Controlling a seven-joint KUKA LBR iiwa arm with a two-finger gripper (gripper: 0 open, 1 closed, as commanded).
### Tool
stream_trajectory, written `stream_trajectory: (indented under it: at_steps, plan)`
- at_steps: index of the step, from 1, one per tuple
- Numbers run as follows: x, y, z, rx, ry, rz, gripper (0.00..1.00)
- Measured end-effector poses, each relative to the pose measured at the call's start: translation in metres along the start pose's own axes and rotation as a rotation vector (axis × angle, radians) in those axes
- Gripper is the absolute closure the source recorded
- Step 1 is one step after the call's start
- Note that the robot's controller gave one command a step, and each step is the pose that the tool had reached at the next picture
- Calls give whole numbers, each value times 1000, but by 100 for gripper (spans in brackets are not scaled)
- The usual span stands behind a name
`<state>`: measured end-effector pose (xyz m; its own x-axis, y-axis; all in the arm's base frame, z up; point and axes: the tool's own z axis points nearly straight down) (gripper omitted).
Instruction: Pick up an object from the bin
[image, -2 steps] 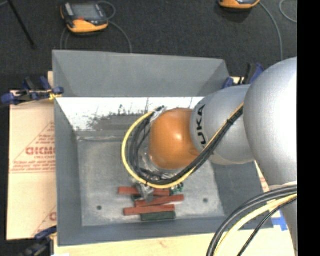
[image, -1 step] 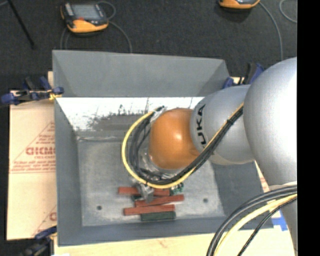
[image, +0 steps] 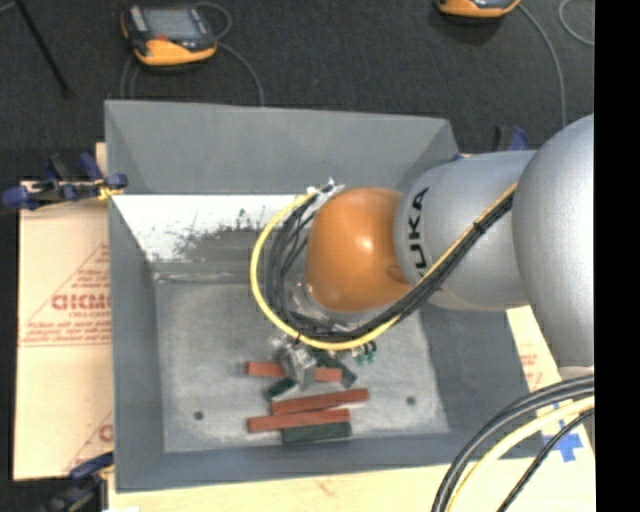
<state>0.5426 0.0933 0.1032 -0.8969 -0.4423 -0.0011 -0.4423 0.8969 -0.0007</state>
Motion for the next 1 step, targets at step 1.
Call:
stream_trajectory:
  at_steps: [1]
  plan:
    - [-2,1,-123,0,-3,-10,100]
